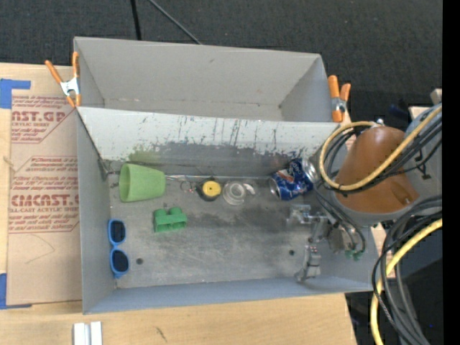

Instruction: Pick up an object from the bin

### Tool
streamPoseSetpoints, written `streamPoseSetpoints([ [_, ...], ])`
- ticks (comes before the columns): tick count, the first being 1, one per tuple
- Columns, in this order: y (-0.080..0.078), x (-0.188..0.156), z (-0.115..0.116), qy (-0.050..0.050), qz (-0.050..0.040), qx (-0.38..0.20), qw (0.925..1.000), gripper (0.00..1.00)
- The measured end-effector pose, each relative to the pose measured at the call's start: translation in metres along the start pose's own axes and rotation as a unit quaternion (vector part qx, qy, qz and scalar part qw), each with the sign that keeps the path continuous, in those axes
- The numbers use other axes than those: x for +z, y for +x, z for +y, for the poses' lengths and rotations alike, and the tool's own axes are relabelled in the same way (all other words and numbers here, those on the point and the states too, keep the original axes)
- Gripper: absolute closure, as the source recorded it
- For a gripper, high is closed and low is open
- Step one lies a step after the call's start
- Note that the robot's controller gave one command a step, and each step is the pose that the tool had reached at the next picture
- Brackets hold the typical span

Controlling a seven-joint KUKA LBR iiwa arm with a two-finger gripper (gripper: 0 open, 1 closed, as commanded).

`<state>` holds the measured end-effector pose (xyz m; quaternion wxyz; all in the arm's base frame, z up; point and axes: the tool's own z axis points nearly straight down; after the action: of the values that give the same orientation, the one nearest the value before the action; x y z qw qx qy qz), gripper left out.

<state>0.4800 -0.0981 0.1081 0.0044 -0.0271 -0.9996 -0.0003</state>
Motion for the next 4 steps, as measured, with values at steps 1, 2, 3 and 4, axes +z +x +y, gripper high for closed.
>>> streamPoseSetpoints([
  [1,-0.104,-0.021,-0.029,0.000,-0.0089,0.034,0.9994,0.00],
  [2,-0.121,0.029,-0.017,-0.006,-0.0151,0.049,0.9987,0.00],
  [3,-0.116,0.034,-0.019,-0.004,-0.0099,0.052,0.9986,1.00],
  [4,-0.105,-0.165,-0.019,0.000,-0.0110,0.054,0.9985,1.00],
])
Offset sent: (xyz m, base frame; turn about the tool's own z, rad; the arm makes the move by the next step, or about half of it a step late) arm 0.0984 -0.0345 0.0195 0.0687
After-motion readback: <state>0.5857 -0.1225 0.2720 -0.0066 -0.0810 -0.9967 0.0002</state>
